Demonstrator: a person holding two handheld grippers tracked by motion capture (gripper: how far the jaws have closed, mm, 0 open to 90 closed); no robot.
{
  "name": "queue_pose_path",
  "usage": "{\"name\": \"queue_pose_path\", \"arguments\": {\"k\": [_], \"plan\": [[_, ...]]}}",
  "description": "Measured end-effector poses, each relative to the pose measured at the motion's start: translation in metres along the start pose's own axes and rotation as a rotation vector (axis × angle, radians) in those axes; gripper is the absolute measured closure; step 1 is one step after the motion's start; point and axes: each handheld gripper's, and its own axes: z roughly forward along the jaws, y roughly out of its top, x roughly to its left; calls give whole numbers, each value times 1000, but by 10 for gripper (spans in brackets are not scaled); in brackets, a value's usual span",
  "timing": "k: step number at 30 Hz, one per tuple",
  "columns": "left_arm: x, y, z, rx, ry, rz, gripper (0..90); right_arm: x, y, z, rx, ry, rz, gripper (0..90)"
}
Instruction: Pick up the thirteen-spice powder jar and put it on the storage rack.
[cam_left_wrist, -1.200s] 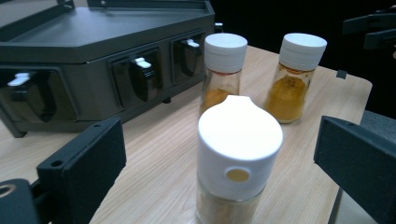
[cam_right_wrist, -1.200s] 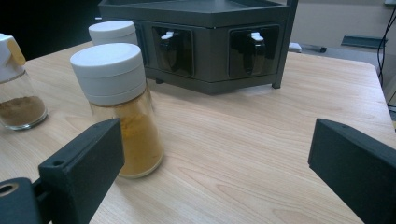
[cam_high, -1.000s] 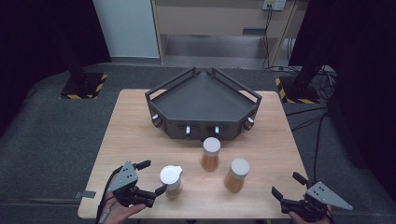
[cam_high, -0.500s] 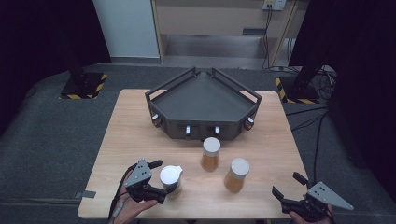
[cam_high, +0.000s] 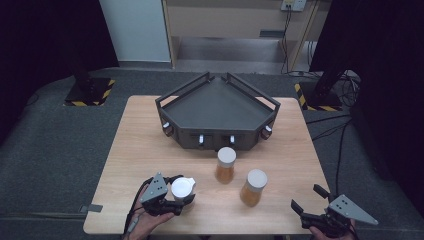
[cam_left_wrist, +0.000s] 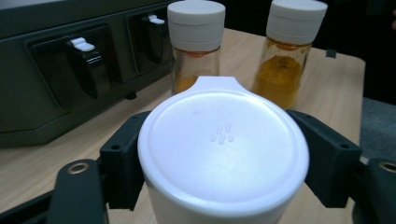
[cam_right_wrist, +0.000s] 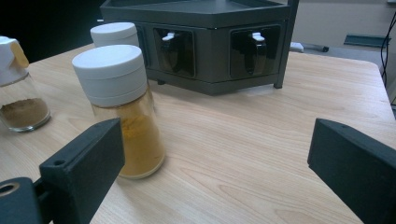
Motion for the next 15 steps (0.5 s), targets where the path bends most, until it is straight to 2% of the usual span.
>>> {"name": "queue_pose_path", "arguments": {"k": [4, 15], "plan": [[0, -6, 0, -28, 3, 6, 296, 0, 0, 0, 1, 1, 2, 40], [-1, -6, 2, -35, 4, 11, 299, -1, 0, 0, -2, 4, -2, 42]]}}
